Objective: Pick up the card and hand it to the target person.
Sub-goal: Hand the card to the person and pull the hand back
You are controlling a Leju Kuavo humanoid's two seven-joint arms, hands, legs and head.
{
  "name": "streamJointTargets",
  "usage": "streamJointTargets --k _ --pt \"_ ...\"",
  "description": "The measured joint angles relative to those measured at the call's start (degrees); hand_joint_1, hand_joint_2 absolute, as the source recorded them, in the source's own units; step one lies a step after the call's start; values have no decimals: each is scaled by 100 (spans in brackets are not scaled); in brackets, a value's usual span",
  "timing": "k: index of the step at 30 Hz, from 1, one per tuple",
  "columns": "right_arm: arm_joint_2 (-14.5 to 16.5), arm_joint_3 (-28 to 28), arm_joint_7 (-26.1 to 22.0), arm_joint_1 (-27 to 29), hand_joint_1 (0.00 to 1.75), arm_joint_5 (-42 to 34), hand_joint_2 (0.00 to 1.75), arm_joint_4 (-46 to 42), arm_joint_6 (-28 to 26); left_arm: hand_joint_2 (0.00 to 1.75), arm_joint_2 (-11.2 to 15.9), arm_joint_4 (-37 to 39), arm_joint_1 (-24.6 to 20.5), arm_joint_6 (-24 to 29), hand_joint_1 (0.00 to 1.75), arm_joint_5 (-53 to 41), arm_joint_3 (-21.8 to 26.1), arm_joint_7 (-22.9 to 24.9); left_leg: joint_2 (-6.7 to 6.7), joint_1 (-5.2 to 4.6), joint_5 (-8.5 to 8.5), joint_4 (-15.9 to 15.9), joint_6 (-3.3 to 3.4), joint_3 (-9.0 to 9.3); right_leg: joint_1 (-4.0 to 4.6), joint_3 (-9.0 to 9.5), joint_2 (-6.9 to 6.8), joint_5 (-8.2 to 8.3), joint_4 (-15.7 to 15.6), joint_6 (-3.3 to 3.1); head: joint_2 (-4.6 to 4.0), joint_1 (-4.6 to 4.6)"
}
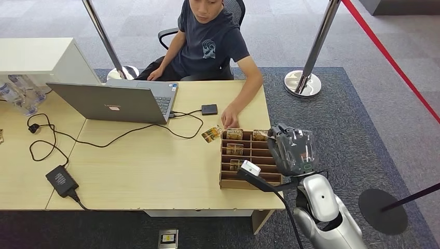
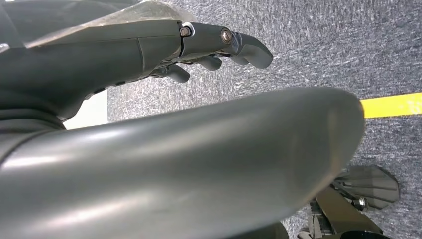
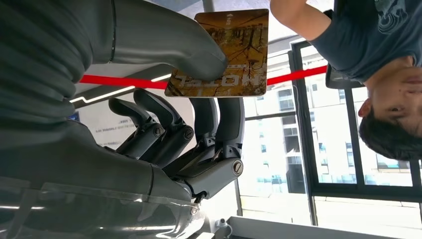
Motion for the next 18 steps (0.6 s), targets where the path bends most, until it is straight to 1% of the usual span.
streamJointTargets --k 5,7,18 --pt "139 -11 -11 -179 175 -66 175 210 -131 0 20 -1 -2 10 0 0 2 7 6 0 2 -1 1 -4 0 -5 6 3 0 -1 0 0" --pt "239 -19 -12 -303 175 -87 175 366 -153 0 33 -3 -11 6 0 -4 -1 13 5 0 1 -1 1 -1 0 -3 6 2 0 0 0 0" --pt "730 -25 -13 -875 175 -118 175 1103 -98 0 15 11 3 -43 0 -65 -47 95 10 0 3 -1 0 0 0 -3 9 4 2 -3 0 0"
